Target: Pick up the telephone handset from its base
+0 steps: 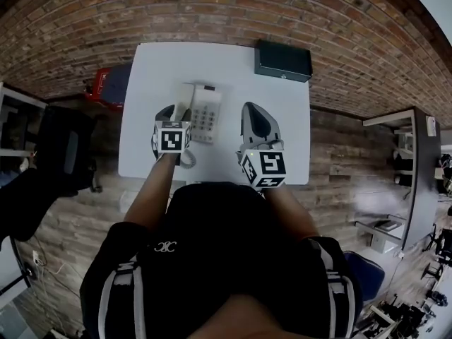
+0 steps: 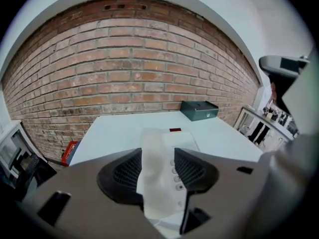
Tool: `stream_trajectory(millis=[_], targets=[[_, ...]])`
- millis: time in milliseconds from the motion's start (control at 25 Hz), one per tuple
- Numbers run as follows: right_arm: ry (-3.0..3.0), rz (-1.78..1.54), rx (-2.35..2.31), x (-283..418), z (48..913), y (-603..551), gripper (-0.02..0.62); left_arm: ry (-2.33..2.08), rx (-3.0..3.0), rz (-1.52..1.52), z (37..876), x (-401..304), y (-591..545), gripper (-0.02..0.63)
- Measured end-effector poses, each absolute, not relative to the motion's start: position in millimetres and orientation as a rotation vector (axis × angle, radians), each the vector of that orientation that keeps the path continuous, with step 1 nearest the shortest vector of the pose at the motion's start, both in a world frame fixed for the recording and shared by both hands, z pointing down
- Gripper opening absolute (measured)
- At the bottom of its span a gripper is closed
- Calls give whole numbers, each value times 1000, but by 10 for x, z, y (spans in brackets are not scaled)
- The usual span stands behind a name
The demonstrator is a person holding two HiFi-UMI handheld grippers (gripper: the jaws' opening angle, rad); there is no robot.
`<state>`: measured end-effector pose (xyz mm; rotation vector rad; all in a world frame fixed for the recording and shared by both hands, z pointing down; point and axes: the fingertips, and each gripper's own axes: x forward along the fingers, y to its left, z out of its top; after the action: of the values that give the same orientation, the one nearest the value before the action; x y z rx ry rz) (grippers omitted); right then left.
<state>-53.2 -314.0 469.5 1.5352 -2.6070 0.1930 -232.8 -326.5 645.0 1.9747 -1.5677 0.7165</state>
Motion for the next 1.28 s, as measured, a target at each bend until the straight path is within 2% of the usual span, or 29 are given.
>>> stream_trajectory(millis=[920,1280], targets=[[-2500,259,1610,-254,4901,-3013,-2,-1506,1864,955,6953,-2299,-3467,212],[-2522,245,1581,-287,4872,-3005,-2,-1508,1821,882,6949,-2319,-3485,210]])
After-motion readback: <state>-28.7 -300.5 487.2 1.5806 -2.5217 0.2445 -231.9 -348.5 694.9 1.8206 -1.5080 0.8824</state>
